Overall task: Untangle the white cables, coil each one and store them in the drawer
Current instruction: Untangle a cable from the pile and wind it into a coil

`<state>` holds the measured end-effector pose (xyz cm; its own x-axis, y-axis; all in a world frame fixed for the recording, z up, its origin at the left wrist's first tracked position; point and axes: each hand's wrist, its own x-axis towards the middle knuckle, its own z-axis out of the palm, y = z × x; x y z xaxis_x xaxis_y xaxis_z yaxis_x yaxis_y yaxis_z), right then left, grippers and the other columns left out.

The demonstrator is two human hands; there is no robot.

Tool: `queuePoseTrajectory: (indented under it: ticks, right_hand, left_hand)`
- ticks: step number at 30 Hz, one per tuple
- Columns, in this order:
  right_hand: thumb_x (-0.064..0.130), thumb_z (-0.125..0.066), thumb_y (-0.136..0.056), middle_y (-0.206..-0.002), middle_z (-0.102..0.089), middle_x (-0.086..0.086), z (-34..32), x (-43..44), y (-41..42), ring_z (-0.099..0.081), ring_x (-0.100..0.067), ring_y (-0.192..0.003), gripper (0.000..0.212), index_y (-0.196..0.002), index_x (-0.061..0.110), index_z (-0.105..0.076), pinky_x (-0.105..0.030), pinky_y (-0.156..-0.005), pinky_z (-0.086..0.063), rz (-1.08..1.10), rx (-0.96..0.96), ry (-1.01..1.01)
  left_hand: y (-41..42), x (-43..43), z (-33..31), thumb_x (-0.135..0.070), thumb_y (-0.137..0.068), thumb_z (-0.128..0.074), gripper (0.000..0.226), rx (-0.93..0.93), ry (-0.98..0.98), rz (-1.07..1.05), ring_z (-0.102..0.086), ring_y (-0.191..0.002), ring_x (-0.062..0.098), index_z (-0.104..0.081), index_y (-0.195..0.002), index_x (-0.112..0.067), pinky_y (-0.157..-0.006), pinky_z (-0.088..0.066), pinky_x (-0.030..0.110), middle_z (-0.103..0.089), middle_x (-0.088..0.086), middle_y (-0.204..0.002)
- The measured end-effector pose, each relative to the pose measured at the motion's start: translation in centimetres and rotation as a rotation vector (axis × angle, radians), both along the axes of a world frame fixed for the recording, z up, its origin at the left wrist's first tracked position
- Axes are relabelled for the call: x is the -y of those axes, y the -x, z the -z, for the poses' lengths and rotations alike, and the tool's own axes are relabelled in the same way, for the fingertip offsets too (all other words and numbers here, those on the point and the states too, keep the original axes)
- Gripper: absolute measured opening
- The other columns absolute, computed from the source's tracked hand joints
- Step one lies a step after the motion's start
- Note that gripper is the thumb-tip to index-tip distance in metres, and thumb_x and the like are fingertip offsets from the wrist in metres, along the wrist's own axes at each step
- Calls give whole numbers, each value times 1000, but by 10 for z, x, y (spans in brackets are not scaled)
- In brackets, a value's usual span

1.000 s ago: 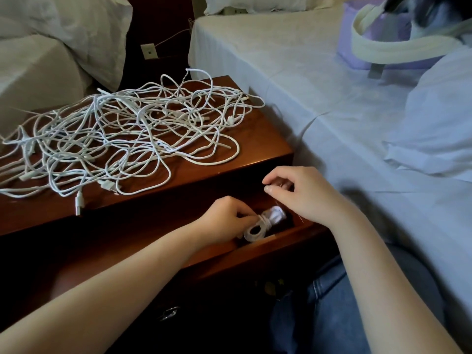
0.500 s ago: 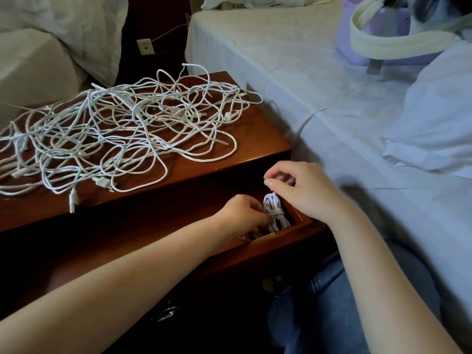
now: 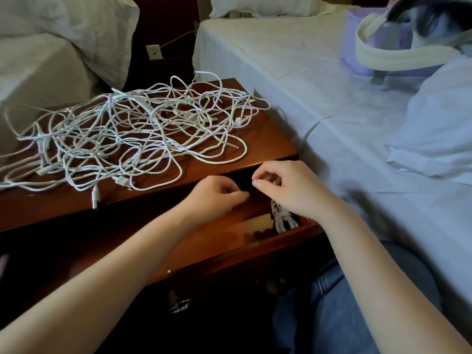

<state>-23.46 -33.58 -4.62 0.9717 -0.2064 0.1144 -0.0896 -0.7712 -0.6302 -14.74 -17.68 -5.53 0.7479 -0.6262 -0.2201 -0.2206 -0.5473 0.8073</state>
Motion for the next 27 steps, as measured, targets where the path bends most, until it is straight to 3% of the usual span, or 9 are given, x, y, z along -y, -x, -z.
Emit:
queuePoseTrajectory:
  ticks: [3, 7, 14, 19, 23, 27]
  right_hand:
    - [34, -59, -93, -86, -65, 14, -13, -21, -21, -60, -5, -78, 13, -99, 29, -70, -33, -76, -55, -65, 45, 45]
    - [33, -58, -94, -85, -63, 15, -30, -58, -55, -59, -6, -77, 15, -102, 27, -69, -30, -73, -51, -143, 123, 106]
    - [21, -59, -93, -85, -67, 8, -45, -127, -122, -55, -4, -65, 14, -103, 21, -69, -27, -67, -48, -274, 277, 98]
    - [17, -60, -93, -94, -68, 6, -34, -163, -164, -58, -6, -76, 17, -108, 16, -67, -32, -75, -51, -303, 360, 96]
    - [19, -64, -89, -66, -52, 10, -17, -167, -168, -46, -3, -56, 4, -90, 18, -60, -27, -56, -43, -293, 429, 106]
    - [35, -67, -84, -66, -47, 11, -16, -157, -161, -45, -4, -59, 23, -78, 21, -50, -23, -55, -35, -347, 306, 162]
  left_hand:
    - [-9, -34, -12, -32, -95, -56, 31, 6, 152, -147, -41, -41, 6, -66, -74, -11, -51, -36, 24, -46, -8, -45]
    - [-26, -79, -22, -27, -95, -53, 36, 151, 305, -429, -37, -41, 9, -61, -63, -12, -49, -32, 25, -42, -7, -42]
    - [-82, -133, -54, -18, -87, -52, 27, 406, 443, -698, -38, -52, 17, -58, -62, -8, -54, -30, 30, -45, 4, -53]
    - [-109, -149, -45, -19, -91, -50, 31, 516, 443, -724, -39, -49, 13, -60, -65, -4, -53, -31, 31, -45, -3, -50]
    - [-110, -159, -23, -19, -94, -53, 29, 569, 372, -665, -39, -48, 7, -64, -74, -1, -50, -33, 24, -48, 0, -54]
    - [-109, -159, -19, -18, -94, -56, 27, 630, 348, -590, -40, -50, 8, -63, -76, 0, -49, -33, 23, -56, 13, -60]
